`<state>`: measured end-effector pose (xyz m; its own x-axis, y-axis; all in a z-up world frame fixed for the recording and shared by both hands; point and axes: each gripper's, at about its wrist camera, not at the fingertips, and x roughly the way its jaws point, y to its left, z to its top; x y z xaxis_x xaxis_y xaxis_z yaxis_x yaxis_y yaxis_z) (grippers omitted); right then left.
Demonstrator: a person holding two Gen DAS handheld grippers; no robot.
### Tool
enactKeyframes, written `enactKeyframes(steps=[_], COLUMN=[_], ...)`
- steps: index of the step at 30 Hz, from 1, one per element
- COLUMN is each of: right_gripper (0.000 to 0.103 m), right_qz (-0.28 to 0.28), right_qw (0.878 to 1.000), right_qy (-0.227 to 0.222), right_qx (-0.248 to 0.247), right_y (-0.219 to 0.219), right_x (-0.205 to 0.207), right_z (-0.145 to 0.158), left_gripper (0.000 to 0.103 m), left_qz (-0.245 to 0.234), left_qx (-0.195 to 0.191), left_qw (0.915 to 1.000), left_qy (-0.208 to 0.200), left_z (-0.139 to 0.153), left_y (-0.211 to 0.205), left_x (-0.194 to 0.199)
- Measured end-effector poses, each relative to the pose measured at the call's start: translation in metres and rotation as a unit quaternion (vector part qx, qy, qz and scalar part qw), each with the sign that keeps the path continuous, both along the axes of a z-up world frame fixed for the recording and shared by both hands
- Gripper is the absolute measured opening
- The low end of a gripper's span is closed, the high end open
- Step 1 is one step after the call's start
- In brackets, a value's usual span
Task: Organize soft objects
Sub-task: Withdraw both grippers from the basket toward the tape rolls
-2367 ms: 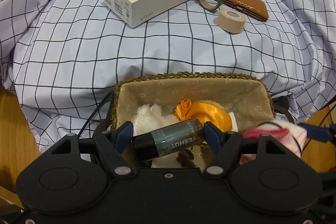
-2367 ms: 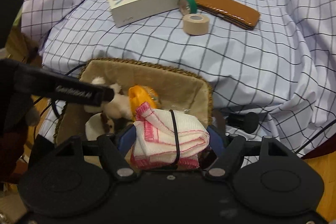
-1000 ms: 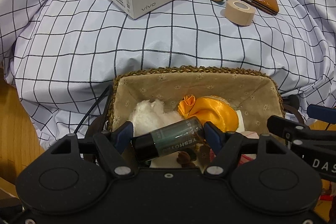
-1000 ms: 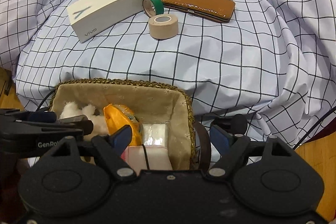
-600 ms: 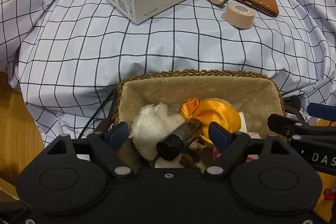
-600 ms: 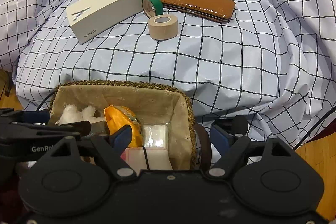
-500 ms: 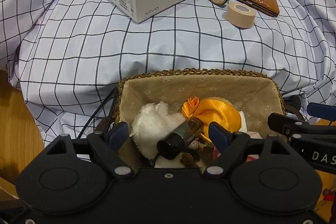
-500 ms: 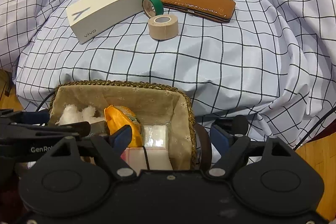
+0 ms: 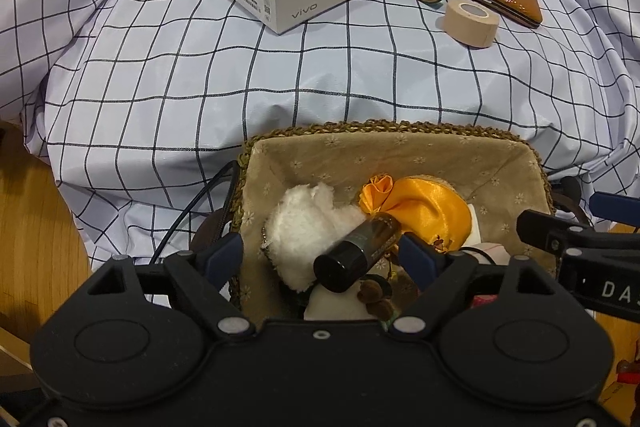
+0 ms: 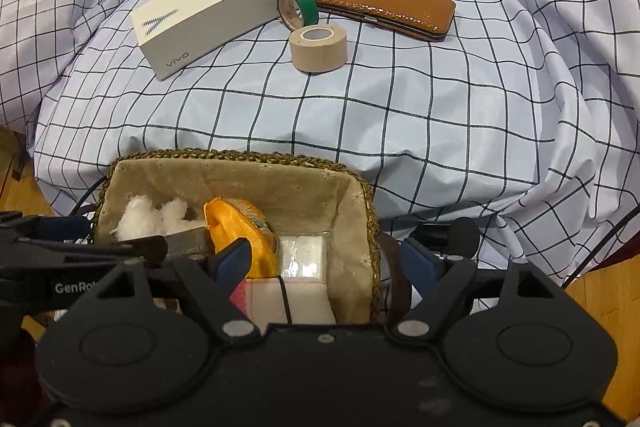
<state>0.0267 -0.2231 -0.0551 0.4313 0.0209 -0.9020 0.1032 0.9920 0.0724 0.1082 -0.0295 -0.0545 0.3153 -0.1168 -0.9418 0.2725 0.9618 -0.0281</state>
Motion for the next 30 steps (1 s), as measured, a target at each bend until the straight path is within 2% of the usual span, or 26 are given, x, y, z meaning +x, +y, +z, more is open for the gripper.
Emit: enactKeyframes(steps=[9, 16, 25, 30], right_gripper=[0.081, 0.081, 0.082, 0.083], right_qz=[0.003, 0.004, 0.007, 0.0], right_qw=[1.0, 1.0, 0.999, 0.998], right_qy=[0.001, -0.007, -0.037, -0.06], right_qx=[0.001, 0.0, -0.006, -0.014], right_y=[0.0, -0.002, -0.003, -0.005], right_x=[0.0, 0.001, 0.013, 0.032], right_z=[-0.002, 0.003, 0.017, 0.023], left_gripper=[0.084, 0.084, 0.085, 0.087], left_qz=[0.005, 0.008, 0.013, 0.021], left_qx=[-0.001, -0.012, -0.007, -0.014], left_qw=[1.0, 0.9997, 0.997, 0.9956], left_qy=[-0.002, -0.019, -0.076, -0.09], left_z=[0.0, 0.014, 0.043, 0.05], left_y=[0.002, 0.008, 0.015, 0.017], left_x=[-0.001, 0.004, 0.015, 0.028])
